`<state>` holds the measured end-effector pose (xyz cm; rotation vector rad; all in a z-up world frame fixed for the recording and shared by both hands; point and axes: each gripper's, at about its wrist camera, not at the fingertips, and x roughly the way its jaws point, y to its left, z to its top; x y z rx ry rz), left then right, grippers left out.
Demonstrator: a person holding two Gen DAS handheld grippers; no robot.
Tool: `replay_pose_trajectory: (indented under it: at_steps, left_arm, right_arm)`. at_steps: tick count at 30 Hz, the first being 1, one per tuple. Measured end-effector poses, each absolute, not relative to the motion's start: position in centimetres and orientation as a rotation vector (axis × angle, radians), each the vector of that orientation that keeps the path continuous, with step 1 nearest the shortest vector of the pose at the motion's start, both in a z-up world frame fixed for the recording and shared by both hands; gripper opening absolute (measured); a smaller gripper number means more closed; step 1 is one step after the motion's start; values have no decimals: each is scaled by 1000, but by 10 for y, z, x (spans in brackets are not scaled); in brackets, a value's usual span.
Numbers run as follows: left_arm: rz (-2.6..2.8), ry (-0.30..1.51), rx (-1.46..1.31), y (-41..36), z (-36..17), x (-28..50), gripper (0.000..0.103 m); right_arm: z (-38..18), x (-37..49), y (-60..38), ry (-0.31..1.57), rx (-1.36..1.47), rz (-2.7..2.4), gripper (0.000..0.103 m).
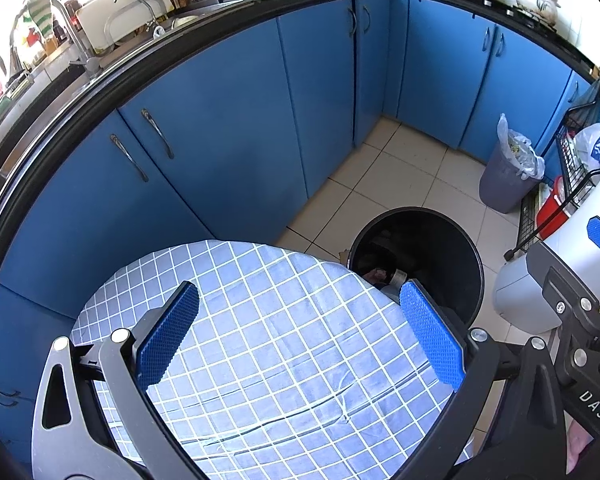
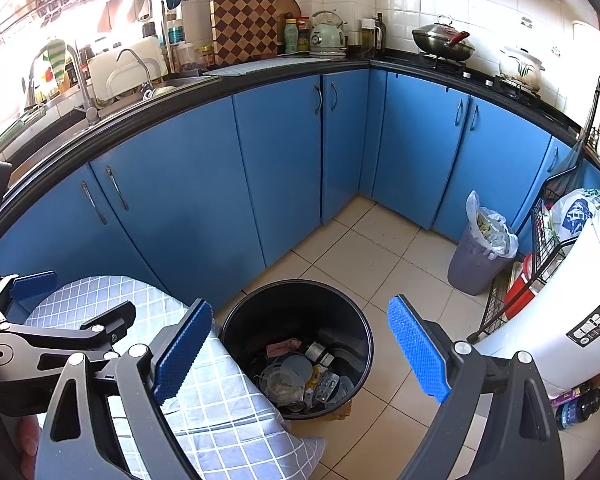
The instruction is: Collect trash
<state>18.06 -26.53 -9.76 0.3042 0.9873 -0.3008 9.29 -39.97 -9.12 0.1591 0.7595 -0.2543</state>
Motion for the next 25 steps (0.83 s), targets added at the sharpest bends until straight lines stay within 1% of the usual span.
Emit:
replay_pose_trajectory:
  at_steps: [25]
  left_arm:
    - [-303,986,292,-256,-90,181,99]
  right_arm:
    - [-83,92,-396,746,147,-253,87]
